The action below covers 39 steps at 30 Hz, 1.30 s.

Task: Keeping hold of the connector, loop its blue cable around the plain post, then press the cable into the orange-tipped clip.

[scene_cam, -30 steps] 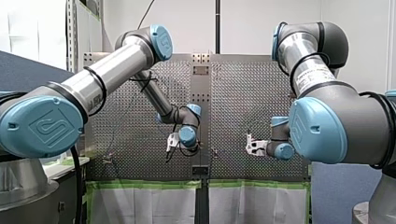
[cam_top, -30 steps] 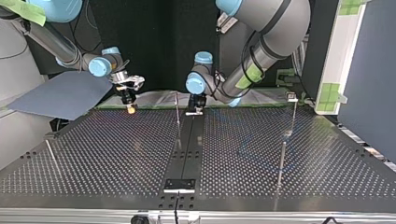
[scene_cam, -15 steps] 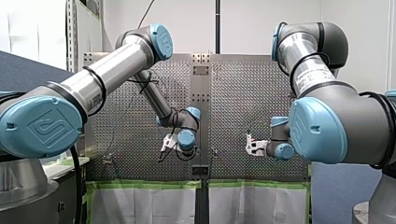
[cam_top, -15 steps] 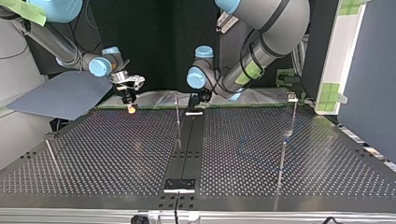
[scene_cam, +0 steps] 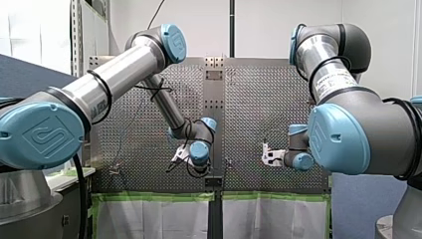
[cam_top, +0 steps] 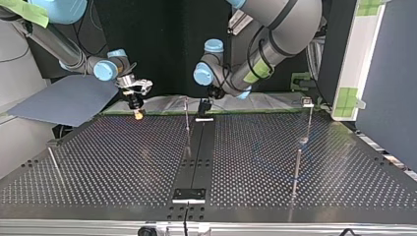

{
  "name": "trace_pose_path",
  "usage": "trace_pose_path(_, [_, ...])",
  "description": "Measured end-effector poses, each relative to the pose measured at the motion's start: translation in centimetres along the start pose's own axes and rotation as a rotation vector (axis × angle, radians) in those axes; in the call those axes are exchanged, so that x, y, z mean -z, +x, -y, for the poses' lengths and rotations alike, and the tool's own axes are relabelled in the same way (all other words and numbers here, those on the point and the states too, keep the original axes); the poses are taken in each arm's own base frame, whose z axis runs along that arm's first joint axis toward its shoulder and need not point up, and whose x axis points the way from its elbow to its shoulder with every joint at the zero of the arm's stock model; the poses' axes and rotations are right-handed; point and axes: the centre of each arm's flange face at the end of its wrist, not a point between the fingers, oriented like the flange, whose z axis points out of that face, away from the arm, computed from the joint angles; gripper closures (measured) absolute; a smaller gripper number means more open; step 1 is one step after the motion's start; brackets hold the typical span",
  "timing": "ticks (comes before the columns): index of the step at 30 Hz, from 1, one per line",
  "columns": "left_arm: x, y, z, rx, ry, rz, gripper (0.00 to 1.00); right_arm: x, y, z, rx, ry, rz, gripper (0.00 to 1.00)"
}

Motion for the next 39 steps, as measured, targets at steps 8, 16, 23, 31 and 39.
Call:
trace_pose_path(8, [2.4,-0.5,4.0,0.017,0.117,0.05,0.0,0.0,0.0,0.0,0.001,0.0,0.0,1.0])
trace_pose_path(16, [4.7,-2.6,6.5,0.094,0.226,0.124,0.0,0.0,0.0,0.2,-0.002,0.018,0.001,1.0])
trace_pose_path(23, [5.8,-5.0,6.1,0.181,0.244,0.173,0.0,0.0,-0.1,0.4,-0.003,0.022,0.001,1.0])
trace_pose_path(31, [6.0,-4.1,5.8,0.254,0.21,0.158,0.0,0.0,-0.1,0.4,-0.003,0.023,0.006,1.0])
trace_pose_path(39, [6.1,-3.4,5.4,0.253,0.149,0.158,0.0,0.0,-0.2,0.5,-0.003,0.024,0.008,1.0])
